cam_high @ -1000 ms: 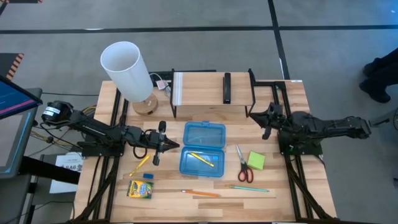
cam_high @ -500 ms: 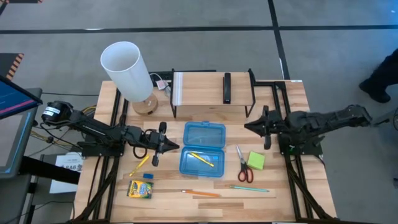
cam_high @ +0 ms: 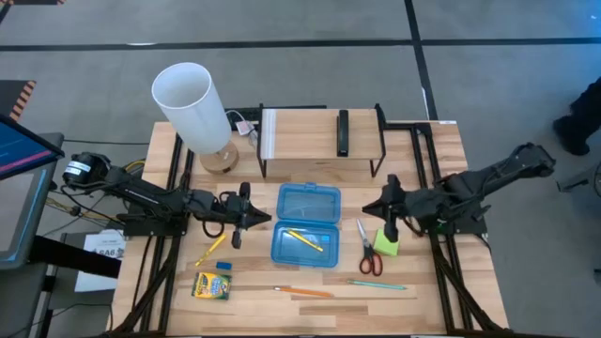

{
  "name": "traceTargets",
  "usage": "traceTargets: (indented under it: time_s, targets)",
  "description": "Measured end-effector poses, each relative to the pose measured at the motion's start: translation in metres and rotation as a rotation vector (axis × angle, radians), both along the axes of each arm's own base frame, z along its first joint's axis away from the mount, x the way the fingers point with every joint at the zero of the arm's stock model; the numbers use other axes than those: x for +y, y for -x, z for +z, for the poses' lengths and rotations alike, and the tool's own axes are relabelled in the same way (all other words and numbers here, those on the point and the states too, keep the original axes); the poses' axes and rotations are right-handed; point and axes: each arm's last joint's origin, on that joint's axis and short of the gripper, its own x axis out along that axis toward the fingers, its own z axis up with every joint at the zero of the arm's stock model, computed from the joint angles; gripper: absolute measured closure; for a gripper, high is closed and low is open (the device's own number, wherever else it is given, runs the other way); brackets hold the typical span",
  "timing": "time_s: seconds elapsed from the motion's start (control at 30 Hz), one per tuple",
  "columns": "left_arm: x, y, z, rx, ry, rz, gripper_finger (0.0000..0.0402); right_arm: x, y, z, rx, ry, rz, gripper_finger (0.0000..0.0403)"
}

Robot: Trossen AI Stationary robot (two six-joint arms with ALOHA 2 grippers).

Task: Pack school essentials
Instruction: Put the green sticky note into the blue supply box

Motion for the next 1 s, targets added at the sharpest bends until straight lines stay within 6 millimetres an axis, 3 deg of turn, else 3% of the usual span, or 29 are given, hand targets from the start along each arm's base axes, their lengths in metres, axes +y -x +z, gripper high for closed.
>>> traceTargets:
  time_s: [0.23,0.5,0.77,1.0]
  targets:
    - [0.001,0.000,0.000,0.000,-0.003,0.022,0.0353,0.008,-0.003,-0.024,0.205,-0.016,-0.019,0.0356]
    - [0.001,0.000,-0.001,0.009,-0.010,0.047,0.0305,0.014,-0.005,-0.034,0.295,-0.008,-0.024,0.0356]
    - [0.002,0.000,-0.002,0.019,-0.013,0.049,0.0294,0.029,-0.012,-0.046,0.486,0.020,-0.013,0.0354]
    - [0.001,0.000,-0.004,0.039,-0.002,0.042,0.0294,0.050,-0.021,-0.072,0.624,-0.038,-0.032,0.0316]
